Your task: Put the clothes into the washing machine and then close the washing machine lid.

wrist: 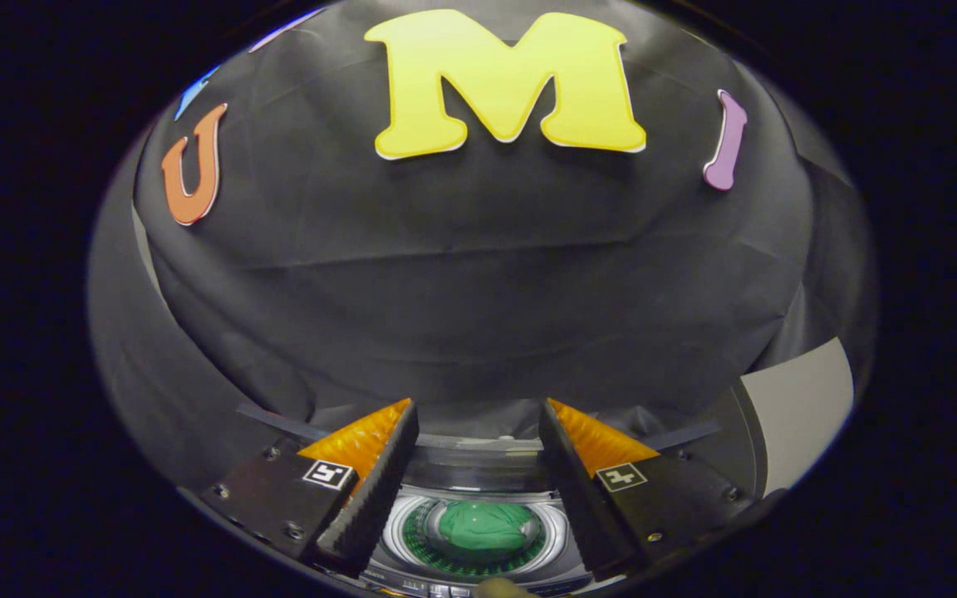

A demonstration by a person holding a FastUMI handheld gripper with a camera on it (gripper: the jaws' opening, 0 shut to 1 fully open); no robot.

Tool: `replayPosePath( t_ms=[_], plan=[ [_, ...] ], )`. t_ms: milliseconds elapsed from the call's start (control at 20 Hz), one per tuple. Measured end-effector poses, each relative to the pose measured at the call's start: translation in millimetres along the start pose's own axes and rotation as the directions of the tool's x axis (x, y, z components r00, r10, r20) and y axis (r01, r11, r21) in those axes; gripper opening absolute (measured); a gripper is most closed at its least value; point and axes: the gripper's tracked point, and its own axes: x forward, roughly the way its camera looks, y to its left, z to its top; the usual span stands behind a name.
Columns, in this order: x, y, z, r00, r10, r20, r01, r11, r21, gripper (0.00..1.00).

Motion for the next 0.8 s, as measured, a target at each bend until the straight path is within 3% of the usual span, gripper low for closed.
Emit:
replayPosePath(
  t_ms=[800],
  plan=[
    [-46.0,2.3,-60.9,1.000,0.010,0.011,-0.010,1.000,-0.012,0.92]
  ],
)
